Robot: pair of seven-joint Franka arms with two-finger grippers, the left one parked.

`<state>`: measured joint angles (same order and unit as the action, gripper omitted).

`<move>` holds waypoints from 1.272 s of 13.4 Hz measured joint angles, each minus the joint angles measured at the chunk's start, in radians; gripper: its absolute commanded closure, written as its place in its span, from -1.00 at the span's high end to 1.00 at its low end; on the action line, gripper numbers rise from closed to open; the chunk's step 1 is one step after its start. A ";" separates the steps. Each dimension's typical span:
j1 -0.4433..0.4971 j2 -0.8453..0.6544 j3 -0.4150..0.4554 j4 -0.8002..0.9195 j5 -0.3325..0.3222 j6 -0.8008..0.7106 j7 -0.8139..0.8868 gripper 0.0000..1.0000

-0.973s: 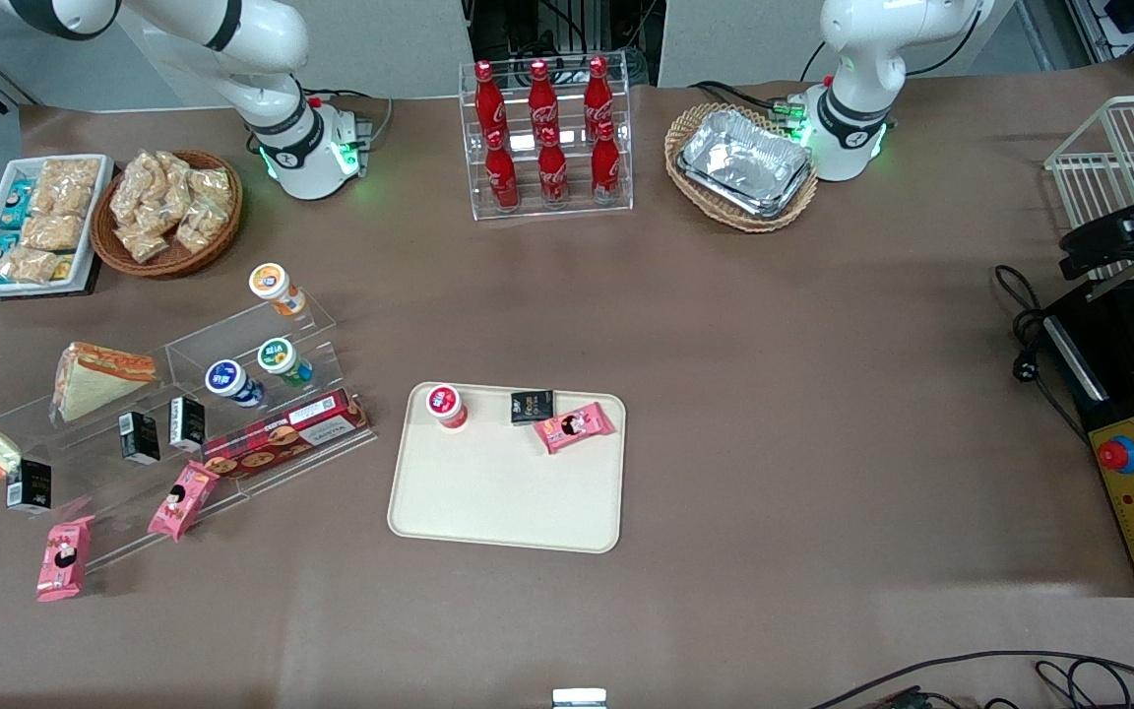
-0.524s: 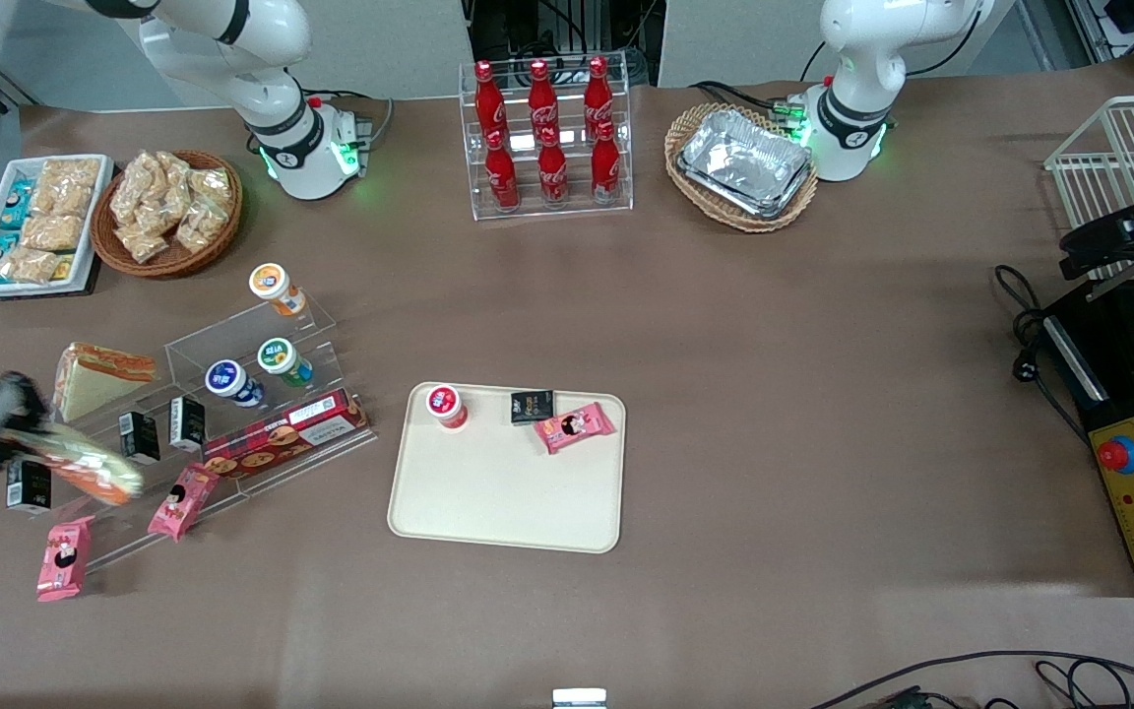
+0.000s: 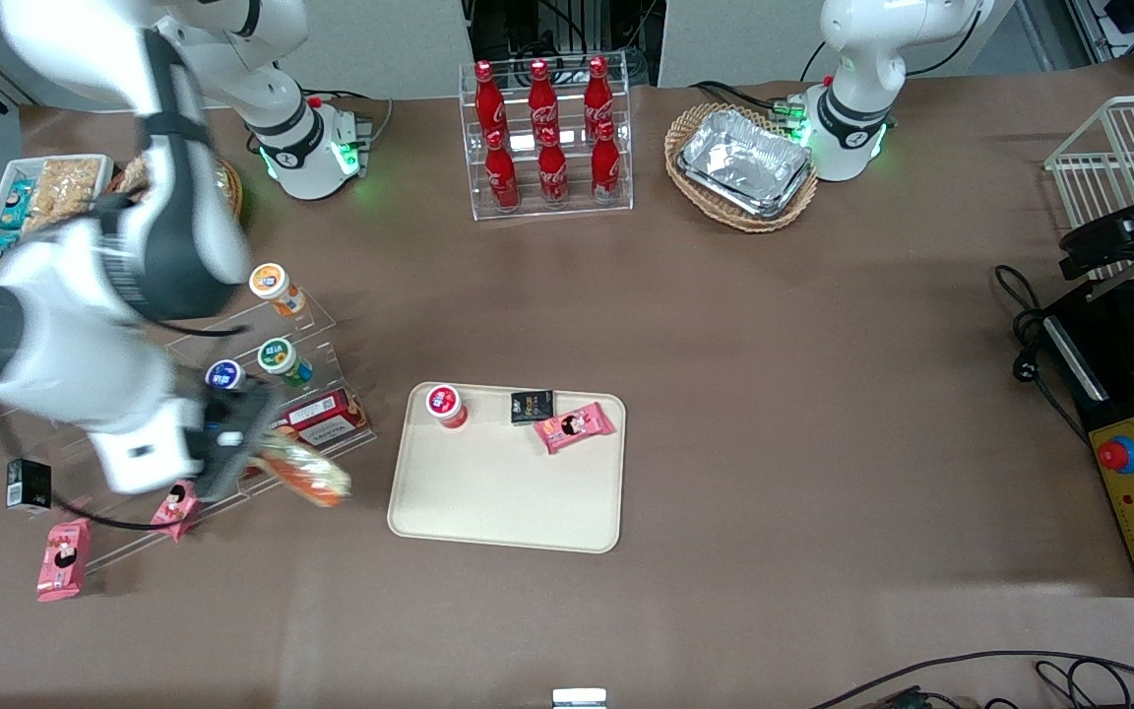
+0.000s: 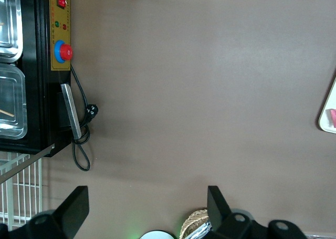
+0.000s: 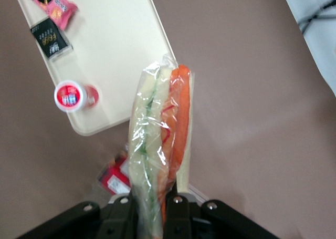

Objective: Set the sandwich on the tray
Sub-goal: 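Carry the held sandwich over the cream tray and lower it, then open the right gripper to release the sandwich on the tray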

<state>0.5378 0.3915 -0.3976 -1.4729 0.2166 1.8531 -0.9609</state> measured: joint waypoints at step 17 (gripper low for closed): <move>0.158 0.393 0.142 0.007 0.000 0.504 0.061 1.00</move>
<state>0.6962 0.7847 -0.2560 -1.4656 0.2165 2.3566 -0.8996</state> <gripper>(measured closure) 0.736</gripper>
